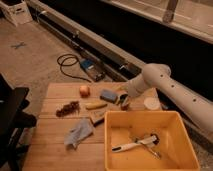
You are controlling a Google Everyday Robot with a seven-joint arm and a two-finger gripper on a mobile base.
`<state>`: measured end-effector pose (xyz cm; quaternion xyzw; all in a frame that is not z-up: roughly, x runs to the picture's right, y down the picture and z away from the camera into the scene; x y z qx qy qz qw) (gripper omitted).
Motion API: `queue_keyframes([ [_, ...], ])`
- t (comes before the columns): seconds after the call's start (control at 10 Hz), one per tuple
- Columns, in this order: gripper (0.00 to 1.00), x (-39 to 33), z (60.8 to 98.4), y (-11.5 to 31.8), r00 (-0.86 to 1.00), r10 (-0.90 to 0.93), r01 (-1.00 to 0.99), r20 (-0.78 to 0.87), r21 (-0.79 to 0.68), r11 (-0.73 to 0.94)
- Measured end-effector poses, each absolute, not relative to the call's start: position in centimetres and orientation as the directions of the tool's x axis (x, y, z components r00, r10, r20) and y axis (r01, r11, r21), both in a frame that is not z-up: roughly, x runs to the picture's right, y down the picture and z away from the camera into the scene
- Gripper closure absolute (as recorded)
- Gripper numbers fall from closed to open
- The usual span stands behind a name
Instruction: Place pepper in paper cup
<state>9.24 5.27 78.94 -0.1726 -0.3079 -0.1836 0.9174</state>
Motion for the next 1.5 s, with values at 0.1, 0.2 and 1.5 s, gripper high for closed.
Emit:
queue_keyframes([
  [0.1,0.41,8.9,79.5,5.8,0.739,-0.227,0.453,0.635,-0.218,0.865],
  [0.2,0.41,8.7,80.1,6.3,0.737,-0.222,0.460,0.639,-0.234,0.856],
  [1.5,1.00,9.0,82.8,7.1,0.800,-0.198,0.429,0.566,-0.310,0.849],
])
